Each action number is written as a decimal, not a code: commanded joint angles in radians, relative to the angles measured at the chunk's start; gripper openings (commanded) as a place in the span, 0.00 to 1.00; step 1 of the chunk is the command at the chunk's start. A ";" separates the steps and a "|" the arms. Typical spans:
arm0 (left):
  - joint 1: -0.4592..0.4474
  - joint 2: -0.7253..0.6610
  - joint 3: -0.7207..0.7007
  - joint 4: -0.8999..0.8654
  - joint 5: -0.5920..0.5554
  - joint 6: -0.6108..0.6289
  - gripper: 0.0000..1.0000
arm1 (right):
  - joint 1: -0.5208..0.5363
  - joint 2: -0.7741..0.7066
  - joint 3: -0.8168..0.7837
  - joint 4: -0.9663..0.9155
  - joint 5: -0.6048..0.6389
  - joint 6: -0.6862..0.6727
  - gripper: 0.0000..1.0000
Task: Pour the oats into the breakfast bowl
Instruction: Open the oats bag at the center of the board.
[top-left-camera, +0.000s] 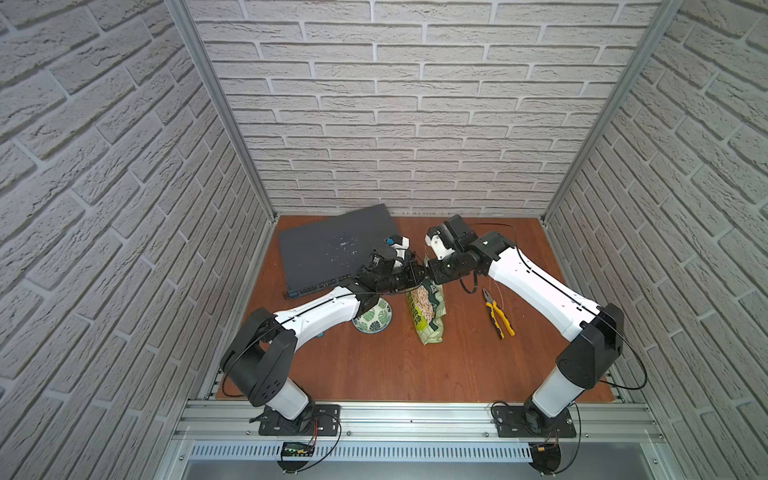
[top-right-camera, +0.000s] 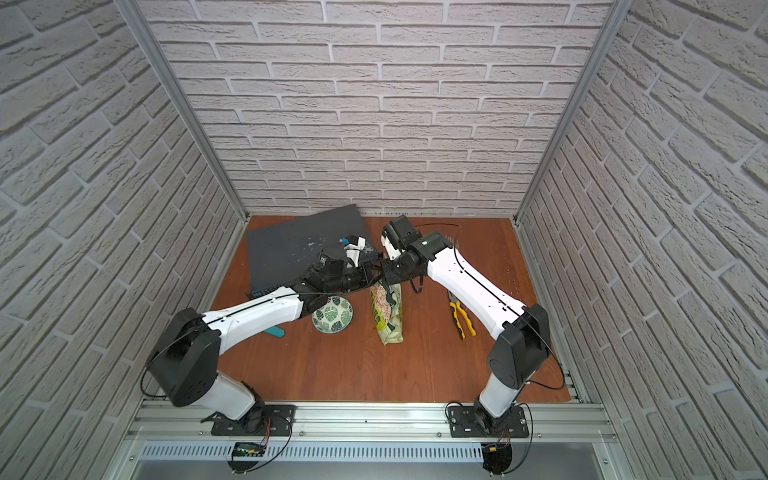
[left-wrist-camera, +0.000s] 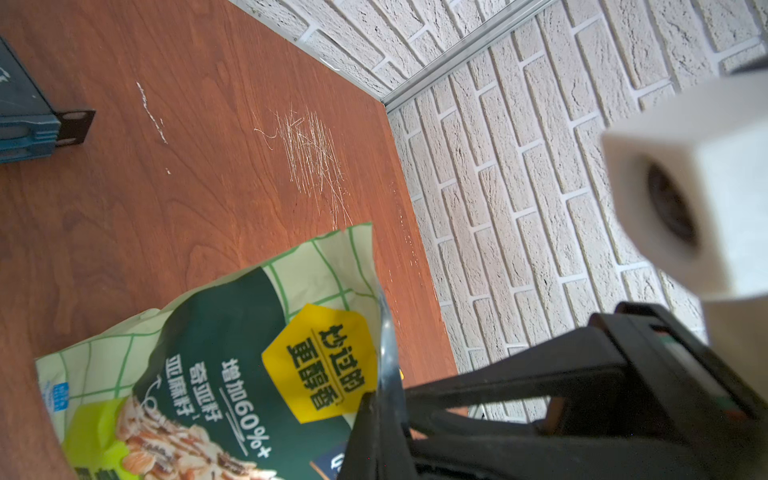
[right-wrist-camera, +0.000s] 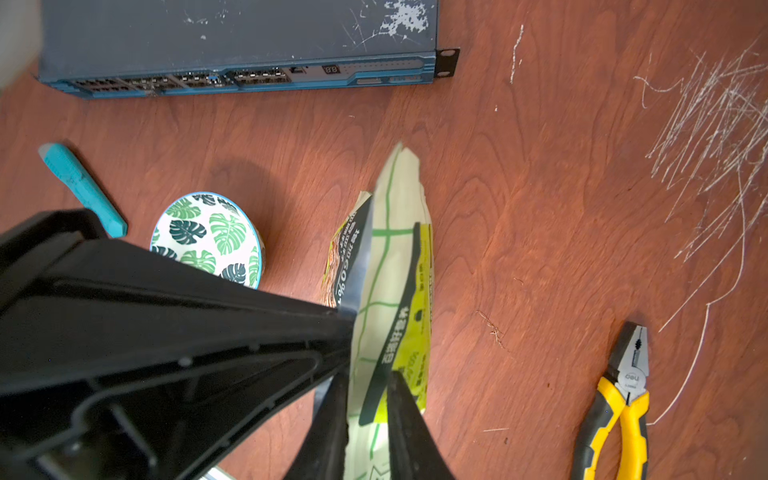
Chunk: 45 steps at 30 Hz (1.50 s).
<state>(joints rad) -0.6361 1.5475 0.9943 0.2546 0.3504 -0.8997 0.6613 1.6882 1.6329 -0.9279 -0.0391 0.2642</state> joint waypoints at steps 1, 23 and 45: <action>-0.003 0.006 0.022 0.041 0.000 0.008 0.00 | 0.011 0.017 0.014 -0.044 0.025 -0.010 0.13; -0.003 -0.060 0.030 -0.089 -0.050 0.071 0.00 | -0.017 -0.065 0.024 -0.014 0.155 -0.047 0.03; -0.003 -0.031 0.050 -0.084 -0.047 0.060 0.18 | -0.060 -0.120 -0.100 0.087 -0.125 -0.007 0.03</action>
<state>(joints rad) -0.6418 1.5116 1.0161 0.1589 0.3103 -0.8478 0.6056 1.6085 1.5444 -0.8413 -0.1558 0.2409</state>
